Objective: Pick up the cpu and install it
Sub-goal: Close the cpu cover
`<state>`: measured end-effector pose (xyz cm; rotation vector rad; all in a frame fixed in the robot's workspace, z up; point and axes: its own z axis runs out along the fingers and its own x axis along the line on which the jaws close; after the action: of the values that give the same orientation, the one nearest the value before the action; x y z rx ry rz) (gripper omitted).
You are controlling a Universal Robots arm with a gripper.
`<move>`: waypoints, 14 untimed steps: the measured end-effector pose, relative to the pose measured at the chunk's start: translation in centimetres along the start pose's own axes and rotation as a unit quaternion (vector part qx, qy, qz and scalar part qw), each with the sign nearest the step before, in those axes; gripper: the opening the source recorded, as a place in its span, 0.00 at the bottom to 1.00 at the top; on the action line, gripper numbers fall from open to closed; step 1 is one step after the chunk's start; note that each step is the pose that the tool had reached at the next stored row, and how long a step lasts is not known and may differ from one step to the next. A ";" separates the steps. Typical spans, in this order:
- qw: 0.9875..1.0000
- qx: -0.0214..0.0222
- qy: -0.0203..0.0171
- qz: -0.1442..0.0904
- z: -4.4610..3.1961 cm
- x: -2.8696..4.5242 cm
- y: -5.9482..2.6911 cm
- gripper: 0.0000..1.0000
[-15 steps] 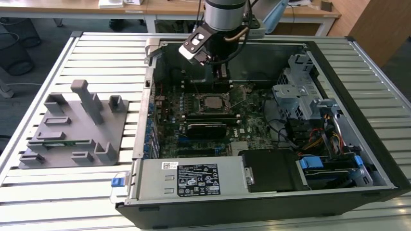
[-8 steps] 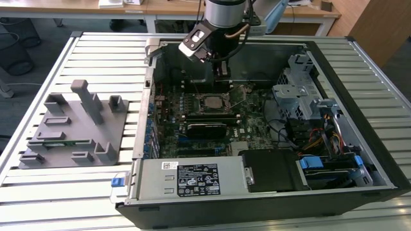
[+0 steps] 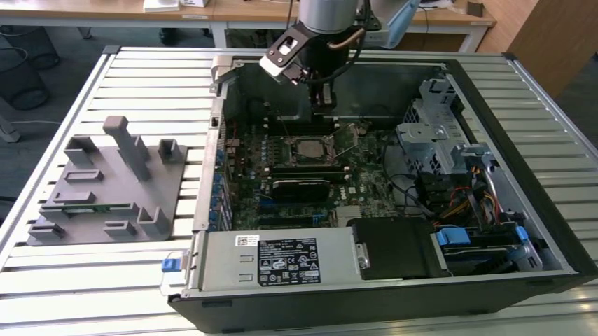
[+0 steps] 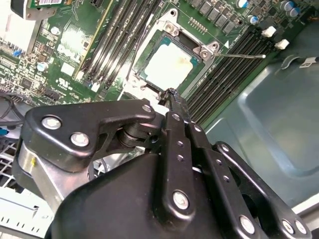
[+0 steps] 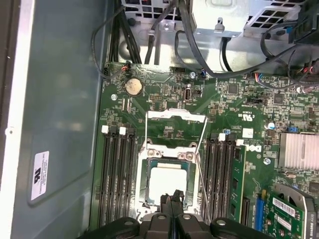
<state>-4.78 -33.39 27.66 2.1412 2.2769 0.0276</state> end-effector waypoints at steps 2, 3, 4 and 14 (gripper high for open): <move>1.000 0.000 0.000 0.000 -0.23 0.00 0.00 0.11; 1.000 0.000 0.000 0.000 -0.35 0.00 0.01 0.11; 1.000 0.000 0.000 0.000 -0.48 0.00 0.01 0.11; 1.000 0.000 0.000 0.000 -0.72 -0.01 0.33 0.11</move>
<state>-4.47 -33.39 28.39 2.1411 2.2769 0.0275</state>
